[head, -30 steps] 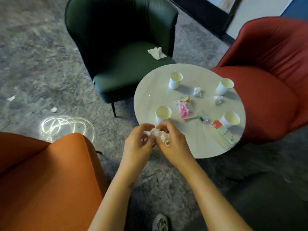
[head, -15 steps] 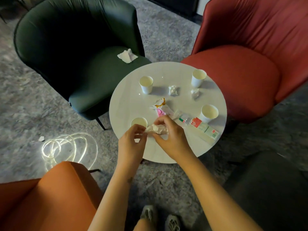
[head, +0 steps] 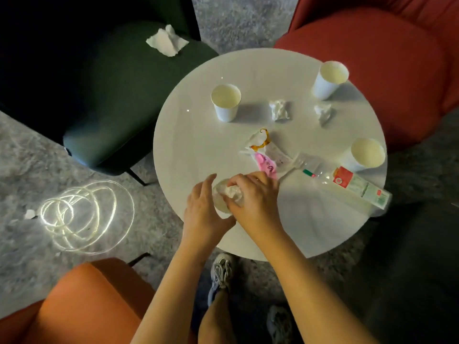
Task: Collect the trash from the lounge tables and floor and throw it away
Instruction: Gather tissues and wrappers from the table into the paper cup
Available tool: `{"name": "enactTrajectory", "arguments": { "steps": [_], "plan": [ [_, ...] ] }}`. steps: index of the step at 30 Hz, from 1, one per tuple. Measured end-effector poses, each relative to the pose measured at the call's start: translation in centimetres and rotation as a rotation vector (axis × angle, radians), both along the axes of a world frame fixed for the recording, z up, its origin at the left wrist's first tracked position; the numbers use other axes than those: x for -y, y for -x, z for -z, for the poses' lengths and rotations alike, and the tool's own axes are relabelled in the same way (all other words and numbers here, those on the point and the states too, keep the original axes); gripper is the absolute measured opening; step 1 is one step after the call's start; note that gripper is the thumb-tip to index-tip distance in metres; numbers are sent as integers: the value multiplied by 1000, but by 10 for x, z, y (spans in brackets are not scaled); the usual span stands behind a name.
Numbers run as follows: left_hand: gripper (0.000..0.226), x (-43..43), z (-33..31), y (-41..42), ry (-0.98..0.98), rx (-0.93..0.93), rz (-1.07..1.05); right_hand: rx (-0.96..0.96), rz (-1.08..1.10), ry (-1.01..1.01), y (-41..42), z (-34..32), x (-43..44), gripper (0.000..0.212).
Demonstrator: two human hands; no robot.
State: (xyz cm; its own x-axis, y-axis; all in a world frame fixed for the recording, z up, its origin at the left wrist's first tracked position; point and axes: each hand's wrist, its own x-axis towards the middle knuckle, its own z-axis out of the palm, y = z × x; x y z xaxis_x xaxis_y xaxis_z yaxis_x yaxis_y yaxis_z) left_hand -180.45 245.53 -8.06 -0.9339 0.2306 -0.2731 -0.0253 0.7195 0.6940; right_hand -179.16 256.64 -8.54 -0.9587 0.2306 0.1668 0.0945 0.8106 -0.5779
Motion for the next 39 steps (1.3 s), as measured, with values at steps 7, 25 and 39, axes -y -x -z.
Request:
{"name": "enactTrajectory", "arguments": {
  "steps": [7, 25, 39],
  "plan": [
    [67, 2, 46, 15, -133, 3, 23, 18, 81, 126, 1, 24, 2, 30],
    [59, -174, -47, -8, -253, -274, 643, -290, 692, 8, -92, -71, -141, 16],
    [54, -358, -13, -182, -274, -115, 1117, -192, 1179, 180, -297, -17, -272, 27]
  ]
}}
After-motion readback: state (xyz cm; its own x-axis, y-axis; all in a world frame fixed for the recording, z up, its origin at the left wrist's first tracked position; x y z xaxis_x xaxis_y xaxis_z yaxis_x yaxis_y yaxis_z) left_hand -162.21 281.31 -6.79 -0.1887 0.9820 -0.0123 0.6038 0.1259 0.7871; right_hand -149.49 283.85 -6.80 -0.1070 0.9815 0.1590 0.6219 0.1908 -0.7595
